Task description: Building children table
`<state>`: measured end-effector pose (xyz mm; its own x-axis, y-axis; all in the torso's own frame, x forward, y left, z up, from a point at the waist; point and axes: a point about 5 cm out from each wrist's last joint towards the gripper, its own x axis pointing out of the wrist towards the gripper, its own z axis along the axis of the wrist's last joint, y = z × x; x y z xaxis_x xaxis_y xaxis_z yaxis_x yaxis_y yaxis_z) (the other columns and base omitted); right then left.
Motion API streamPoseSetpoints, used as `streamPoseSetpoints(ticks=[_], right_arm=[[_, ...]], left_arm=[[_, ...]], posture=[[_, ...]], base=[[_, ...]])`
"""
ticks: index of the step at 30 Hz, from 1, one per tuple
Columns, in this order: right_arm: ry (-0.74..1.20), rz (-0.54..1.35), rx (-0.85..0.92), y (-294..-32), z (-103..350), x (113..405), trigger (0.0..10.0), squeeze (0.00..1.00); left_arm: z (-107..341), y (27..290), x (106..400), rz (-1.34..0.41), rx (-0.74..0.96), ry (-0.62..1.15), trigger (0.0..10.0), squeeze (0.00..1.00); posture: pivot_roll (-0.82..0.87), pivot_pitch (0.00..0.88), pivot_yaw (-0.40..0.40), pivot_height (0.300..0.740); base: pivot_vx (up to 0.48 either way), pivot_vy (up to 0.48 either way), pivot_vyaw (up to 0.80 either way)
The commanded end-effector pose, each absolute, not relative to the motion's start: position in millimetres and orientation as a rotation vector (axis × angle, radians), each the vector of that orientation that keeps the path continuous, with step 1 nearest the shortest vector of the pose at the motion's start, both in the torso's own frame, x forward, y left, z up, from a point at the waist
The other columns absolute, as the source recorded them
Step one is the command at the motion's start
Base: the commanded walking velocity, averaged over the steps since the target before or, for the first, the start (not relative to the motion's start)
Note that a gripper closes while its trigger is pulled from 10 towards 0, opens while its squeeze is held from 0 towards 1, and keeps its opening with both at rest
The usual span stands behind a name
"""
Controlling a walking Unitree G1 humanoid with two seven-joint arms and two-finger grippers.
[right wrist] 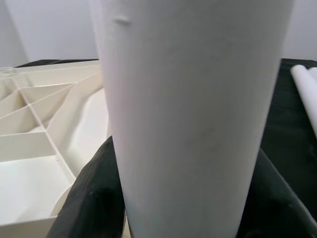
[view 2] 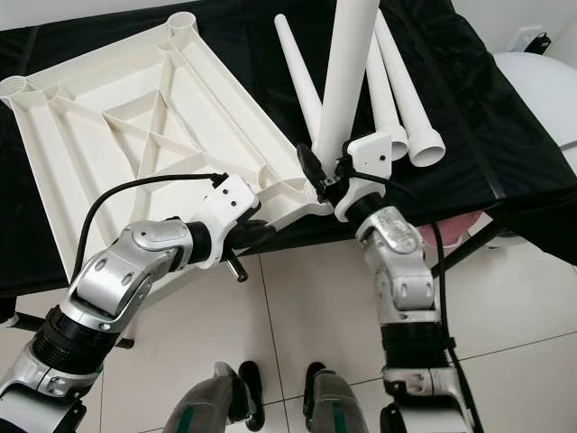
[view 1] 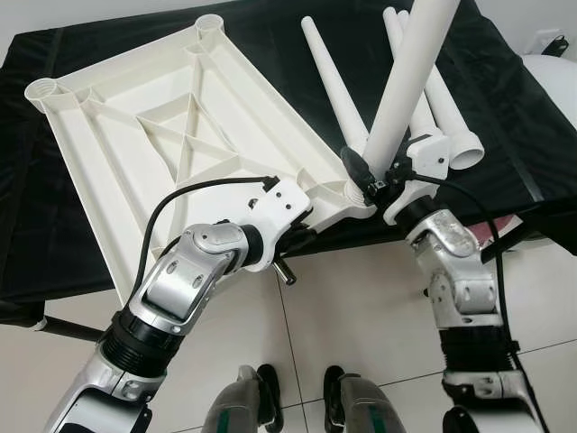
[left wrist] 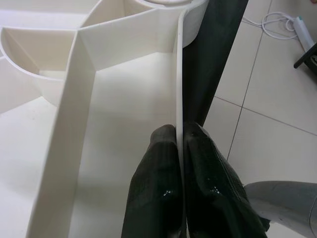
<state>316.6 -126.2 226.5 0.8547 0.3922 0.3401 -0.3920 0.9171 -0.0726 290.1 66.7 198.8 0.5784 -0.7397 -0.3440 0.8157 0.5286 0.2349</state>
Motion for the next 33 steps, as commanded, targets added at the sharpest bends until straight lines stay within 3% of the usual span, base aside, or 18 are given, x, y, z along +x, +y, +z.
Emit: streamPoseSetpoints(ticks=[1,19,30,31,33], right_arm=[[-0.382,0.416,0.011,-116.3,230.9,310.4,10.0,0.0],[-0.395,0.119,-0.034,-101.8,236.1,302.2,10.0,0.0],[-0.345,0.042,-0.018,-97.4,228.6,300.9,10.0,0.0],[-0.342,0.05,-0.012,-97.4,228.2,300.7,10.0,1.0],[-0.337,0.055,-0.006,-97.7,227.6,300.4,10.0,1.0]], left_arm=[[202.4,71.2,292.9,-0.886,0.396,0.194,10.0,0.0],[202.3,70.7,292.4,-0.888,0.396,0.191,10.0,0.0],[202.4,70.9,292.2,-0.893,0.401,0.192,10.0,0.0],[202.4,71.0,292.2,-0.893,0.401,0.193,10.0,0.0],[202.4,71.0,292.2,-0.894,0.402,0.192,10.0,0.0]], posture=[[-0.09,0.231,0.063,0.74],[-0.09,0.213,0.062,0.74],[-0.08,0.21,0.067,0.74],[-0.08,0.21,0.067,0.74],[-0.08,0.21,0.067,0.74]], base=[[0.0,0.0,0.0],[0.0,0.0,0.0],[0.0,0.0,0.0],[0.0,0.0,0.0],[0.0,0.0,0.0]])
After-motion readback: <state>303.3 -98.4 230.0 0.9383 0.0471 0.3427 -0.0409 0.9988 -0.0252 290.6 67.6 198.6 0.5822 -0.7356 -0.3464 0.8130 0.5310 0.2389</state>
